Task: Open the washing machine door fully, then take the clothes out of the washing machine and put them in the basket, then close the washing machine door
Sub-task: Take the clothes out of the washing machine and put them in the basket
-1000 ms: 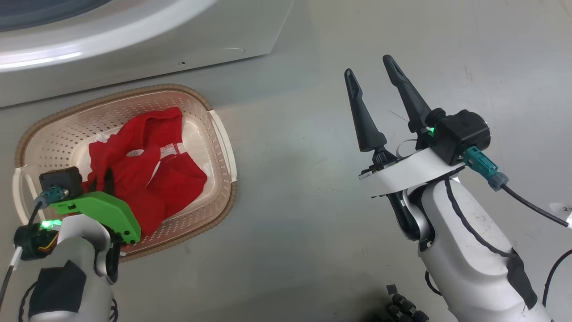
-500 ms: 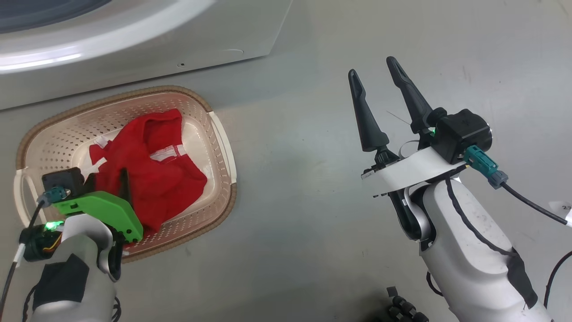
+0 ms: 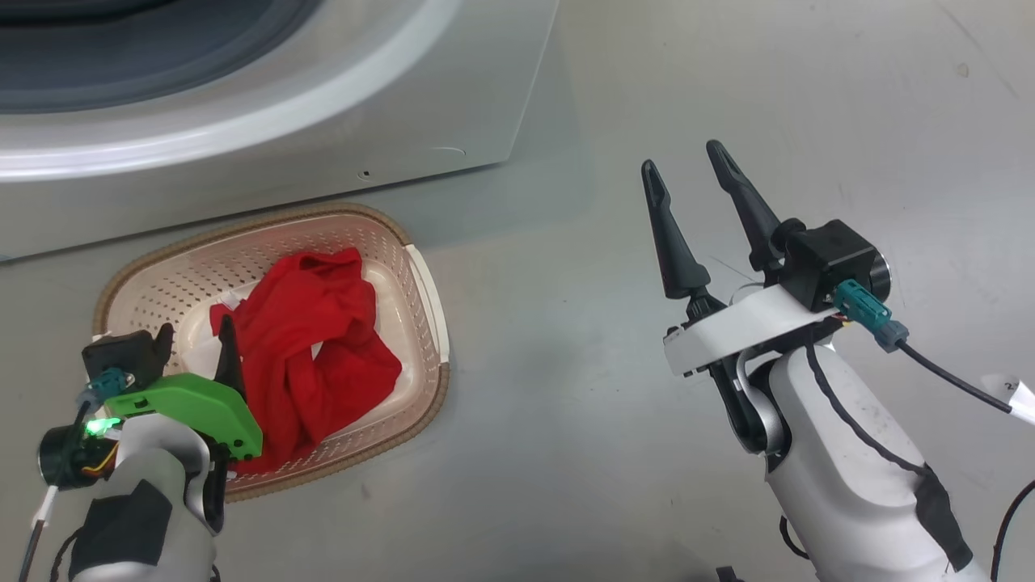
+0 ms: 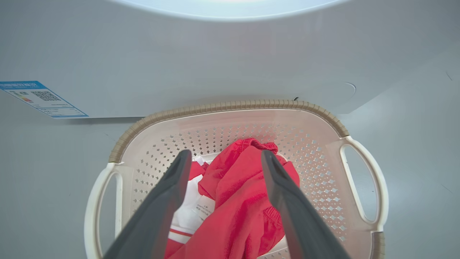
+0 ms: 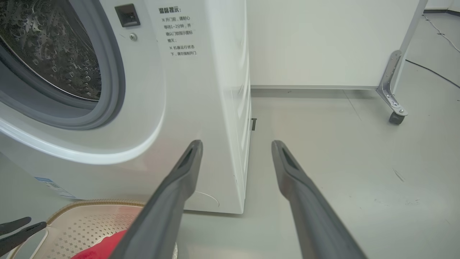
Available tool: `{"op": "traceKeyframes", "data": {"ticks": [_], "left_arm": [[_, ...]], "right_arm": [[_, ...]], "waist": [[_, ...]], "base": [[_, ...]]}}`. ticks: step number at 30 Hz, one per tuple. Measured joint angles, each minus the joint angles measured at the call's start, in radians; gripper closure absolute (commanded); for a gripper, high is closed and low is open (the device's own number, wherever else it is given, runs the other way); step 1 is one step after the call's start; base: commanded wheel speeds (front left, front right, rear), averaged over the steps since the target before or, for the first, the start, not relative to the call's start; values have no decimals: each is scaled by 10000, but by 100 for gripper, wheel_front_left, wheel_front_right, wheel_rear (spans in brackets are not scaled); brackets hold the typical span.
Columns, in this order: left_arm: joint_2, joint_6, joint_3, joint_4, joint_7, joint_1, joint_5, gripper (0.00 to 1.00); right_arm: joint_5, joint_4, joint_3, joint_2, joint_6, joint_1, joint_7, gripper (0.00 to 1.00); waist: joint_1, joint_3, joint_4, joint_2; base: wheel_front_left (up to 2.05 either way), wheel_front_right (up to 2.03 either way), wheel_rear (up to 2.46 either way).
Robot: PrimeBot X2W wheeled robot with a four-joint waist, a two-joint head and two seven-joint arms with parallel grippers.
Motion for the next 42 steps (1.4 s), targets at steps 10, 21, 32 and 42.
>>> {"op": "traceKeyframes", "data": {"ticks": [10,21,32,42], "left_arm": [[-161,-159,-13,-594,-148,508,69,0],[-77,144,299,-3183,-173,796,683,0],[-92,360,293,-4654,-174,1831,1030,0],[-155,546,81,-5651,-174,3222,1193,0]], "right_arm": [[-205,617,-384,0,38,919,0,0],[-238,744,-571,2,44,1488,0,0],[-240,736,-715,4,46,1914,0,0],[-270,738,-924,10,44,2462,0,0]], "waist": [[0,-1249,370,0],[-1,-2597,759,0],[-1,-3455,929,0],[-1,-4011,1146,0]], "base": [[0,0,0],[0,0,0],[0,0,0],[0,0,0]]}}
